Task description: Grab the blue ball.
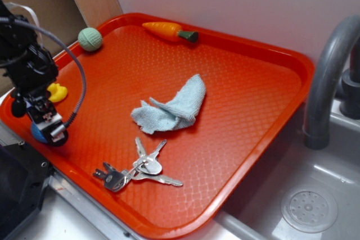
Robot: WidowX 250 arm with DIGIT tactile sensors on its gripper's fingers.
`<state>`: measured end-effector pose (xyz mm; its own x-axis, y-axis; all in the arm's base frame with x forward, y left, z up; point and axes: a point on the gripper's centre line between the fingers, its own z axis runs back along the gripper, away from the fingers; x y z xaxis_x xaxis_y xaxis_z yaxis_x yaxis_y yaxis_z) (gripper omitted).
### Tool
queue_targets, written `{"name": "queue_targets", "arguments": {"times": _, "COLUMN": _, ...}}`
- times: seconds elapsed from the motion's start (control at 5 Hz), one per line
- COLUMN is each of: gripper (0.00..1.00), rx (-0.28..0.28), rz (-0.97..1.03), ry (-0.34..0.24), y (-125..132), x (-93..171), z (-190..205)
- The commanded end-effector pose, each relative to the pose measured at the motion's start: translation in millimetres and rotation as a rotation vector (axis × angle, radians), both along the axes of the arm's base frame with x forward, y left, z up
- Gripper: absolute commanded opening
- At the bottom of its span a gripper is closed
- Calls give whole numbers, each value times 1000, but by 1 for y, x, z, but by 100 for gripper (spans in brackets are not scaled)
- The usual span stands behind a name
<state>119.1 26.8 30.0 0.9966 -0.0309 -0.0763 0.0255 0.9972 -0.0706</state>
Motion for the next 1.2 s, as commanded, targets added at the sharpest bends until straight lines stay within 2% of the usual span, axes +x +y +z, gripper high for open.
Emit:
{"name": "queue_targets", "arguments": {"times": 0.0, "gripper": 0, "rx": 30, "rz": 2, "ry": 1, "y": -7, "x": -8, "z": -8}}
{"name": "queue_targets", "arguments": {"times": 0.2, "gripper": 0, "rx": 19, "rz": -6, "ry": -29, "y": -4, "x": 4, "z": 13}}
{"name": "queue_targets", "arguments": {"times": 0.4, "gripper": 0, "rx": -24, "rz": -12, "ry": -63, "y": -7, "x": 19, "z": 30}}
{"name": "queue_targets", "arguments": {"times": 0.6, "gripper": 0, "rx": 0, "rz": -10, "ry": -109, "y": -13, "x": 47, "z": 81}}
{"name": "queue_targets", "arguments": {"times": 0.8, "gripper": 0, "rx": -14, "rz": 31, "ry": -145, "y": -14, "x": 66, "z": 132}}
{"name": "queue_targets", "arguments": {"times": 1.0, "gripper": 0, "rx": 114, "rz": 94, "ry": -181, "y": -5, "x": 74, "z": 177}}
